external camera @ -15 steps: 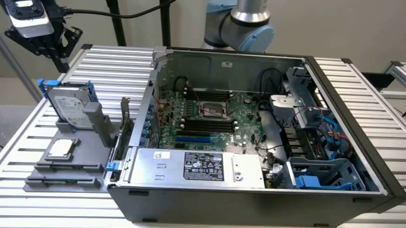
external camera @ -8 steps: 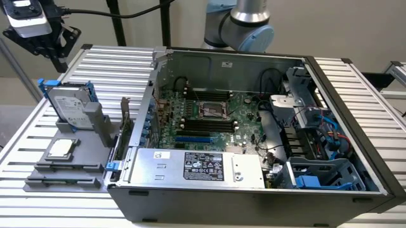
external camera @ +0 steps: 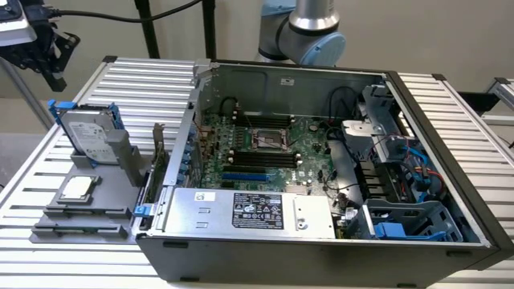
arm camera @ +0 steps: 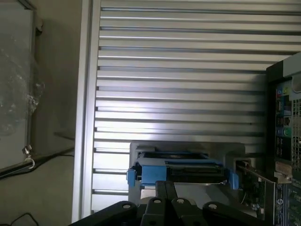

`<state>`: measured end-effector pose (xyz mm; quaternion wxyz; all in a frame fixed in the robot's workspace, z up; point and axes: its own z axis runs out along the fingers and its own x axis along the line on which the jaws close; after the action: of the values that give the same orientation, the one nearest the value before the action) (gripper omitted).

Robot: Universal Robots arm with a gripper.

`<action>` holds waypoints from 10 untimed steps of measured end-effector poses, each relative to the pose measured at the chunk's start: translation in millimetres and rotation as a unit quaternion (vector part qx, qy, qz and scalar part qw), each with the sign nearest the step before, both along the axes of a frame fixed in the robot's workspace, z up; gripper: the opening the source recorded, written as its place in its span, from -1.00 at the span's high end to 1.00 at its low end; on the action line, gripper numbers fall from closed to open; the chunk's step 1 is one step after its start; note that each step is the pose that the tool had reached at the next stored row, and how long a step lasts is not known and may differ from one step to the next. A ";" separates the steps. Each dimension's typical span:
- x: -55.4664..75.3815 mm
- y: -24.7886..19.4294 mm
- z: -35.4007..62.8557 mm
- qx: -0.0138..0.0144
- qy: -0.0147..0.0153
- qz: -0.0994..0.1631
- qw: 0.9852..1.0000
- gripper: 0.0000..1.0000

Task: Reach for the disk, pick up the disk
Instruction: 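Reach for the disk, then pick up the disk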

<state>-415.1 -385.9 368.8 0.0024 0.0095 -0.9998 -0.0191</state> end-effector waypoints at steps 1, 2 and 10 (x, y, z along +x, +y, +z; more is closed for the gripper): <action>-2.5 0.0 0.0 0.000 0.000 0.000 1.000 0.79; -4.2 0.0 0.0 0.000 0.000 0.000 1.000 0.79; -5.1 0.0 0.0 0.000 0.000 0.000 1.000 0.79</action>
<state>-420.1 -385.9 368.8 0.0024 0.0095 -0.9998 -0.0191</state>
